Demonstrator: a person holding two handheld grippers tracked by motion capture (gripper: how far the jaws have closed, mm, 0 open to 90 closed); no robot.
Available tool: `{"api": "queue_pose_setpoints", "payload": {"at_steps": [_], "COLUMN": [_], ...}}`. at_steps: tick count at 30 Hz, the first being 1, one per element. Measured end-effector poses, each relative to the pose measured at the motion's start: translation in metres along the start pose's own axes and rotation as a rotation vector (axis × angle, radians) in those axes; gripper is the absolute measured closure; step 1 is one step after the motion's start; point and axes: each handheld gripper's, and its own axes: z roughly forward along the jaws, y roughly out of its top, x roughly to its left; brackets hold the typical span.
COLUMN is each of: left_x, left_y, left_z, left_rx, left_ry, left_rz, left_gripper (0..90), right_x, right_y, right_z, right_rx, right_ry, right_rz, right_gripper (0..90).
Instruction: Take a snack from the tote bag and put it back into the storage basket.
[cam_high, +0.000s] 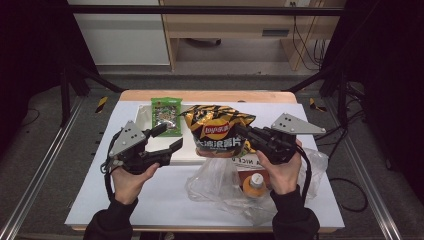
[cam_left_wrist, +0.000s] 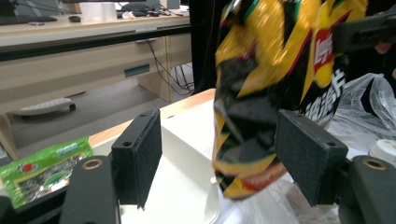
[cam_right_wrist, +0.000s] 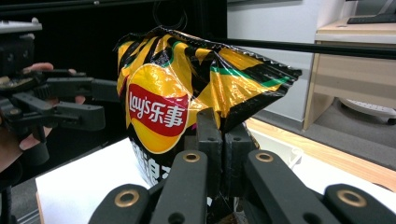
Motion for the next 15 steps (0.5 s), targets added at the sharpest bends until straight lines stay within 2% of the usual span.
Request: {"api": "queue_pose_setpoints", "payload": {"at_steps": [8, 11, 15], "left_x": [-0.019, -0.023, -0.026], "left_y": [0.02, 0.024, 0.025], "left_z": [0.024, 0.032, 0.037], "left_rx": [-0.006, -0.01, -0.004], "left_ry": [-0.062, -0.08, -0.078], "left_rz": [0.028, 0.024, 0.029], "left_gripper": [31.5, 32.4, 35.2], "right_x": [0.005, 0.007, 0.007], "right_y": [-0.002, -0.003, -0.004], "right_z": [0.006, 0.006, 0.005], "right_rx": [0.02, 0.026, 0.029], "right_ry": [0.022, 0.034, 0.035], "right_rz": [-0.021, -0.023, -0.024], "right_gripper": [88.6, 88.5, 88.4]}}
